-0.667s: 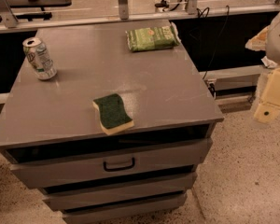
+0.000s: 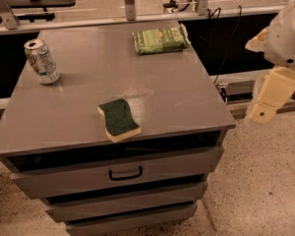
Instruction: Pick 7up can
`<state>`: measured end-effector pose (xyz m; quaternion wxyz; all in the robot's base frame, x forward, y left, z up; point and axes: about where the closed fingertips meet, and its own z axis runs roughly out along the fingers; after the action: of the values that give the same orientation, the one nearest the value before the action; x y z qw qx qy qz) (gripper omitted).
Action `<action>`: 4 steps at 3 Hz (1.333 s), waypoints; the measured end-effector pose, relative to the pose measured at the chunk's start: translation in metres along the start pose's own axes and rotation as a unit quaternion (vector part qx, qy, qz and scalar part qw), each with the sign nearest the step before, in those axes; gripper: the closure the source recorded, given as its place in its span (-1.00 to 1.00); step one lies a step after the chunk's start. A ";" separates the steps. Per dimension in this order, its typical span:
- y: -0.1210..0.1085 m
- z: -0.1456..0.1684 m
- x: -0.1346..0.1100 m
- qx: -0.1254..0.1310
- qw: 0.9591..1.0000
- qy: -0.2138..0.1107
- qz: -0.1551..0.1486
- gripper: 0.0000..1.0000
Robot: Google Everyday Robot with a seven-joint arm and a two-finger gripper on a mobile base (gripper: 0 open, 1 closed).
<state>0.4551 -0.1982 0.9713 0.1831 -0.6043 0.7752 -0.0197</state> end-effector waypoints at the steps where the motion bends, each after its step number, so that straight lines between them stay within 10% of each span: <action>1: -0.018 0.036 -0.048 -0.004 0.999 -0.054 -0.003 -1.00; 3: -0.051 0.097 -0.174 0.015 0.981 -0.195 0.000 -1.00; 4: -0.060 0.094 -0.183 0.032 0.977 -0.210 0.002 -1.00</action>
Offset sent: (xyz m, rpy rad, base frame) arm 0.1452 0.1873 -0.0333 0.3874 -0.1865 0.1051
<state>0.5767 -0.0235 0.9464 0.3616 -0.5868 0.7197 0.0833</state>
